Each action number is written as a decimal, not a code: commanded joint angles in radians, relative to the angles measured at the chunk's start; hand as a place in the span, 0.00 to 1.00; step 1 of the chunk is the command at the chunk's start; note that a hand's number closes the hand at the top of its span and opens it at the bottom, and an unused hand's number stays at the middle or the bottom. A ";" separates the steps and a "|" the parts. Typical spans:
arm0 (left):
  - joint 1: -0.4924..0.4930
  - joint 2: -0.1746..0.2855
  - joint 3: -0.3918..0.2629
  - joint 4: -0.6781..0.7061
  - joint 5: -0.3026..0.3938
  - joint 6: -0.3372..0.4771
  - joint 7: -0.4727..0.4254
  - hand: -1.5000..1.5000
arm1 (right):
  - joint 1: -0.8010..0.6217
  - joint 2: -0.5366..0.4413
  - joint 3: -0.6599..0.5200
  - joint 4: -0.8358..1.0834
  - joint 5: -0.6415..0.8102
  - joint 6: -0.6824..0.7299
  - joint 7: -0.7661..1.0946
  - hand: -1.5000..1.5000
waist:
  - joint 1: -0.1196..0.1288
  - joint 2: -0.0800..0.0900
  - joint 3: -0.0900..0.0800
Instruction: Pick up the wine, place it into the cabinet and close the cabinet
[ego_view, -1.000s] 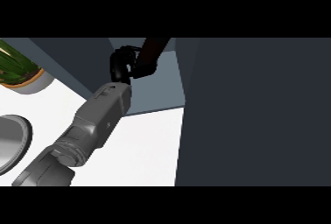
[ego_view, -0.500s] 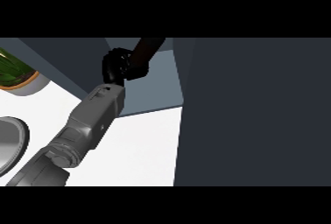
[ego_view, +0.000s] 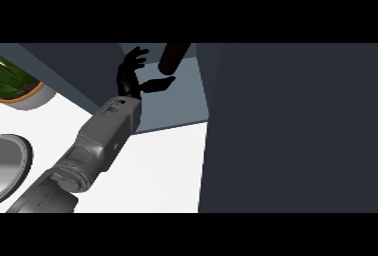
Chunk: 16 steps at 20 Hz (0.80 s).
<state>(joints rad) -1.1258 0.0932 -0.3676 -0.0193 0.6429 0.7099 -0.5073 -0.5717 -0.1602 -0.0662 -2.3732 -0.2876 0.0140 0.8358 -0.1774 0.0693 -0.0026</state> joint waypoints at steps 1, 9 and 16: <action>0.026 0.059 -0.007 0.018 -0.009 -0.035 0.003 0.00 | -0.004 -0.001 0.003 -0.021 -0.003 -0.003 0.006 0.00 | 0.009 0.005 -0.003; -0.003 0.091 -0.032 0.018 -0.037 -0.087 -0.013 0.00 | 0.016 0.002 0.017 -0.023 -0.006 0.004 0.008 0.00 | 0.025 -0.007 -0.001; 0.000 0.073 -0.049 -0.043 -0.054 -0.318 -0.064 0.00 | 0.008 0.000 0.008 -0.033 -0.007 -0.011 0.019 0.00 | 0.060 -0.027 -0.001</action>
<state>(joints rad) -1.1260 0.0799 -0.3867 -0.0516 0.6237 0.5235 -0.5383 -0.5717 -0.1591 -0.0548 -2.3736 -0.2863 0.0088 0.8425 -0.1509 0.0619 -0.0134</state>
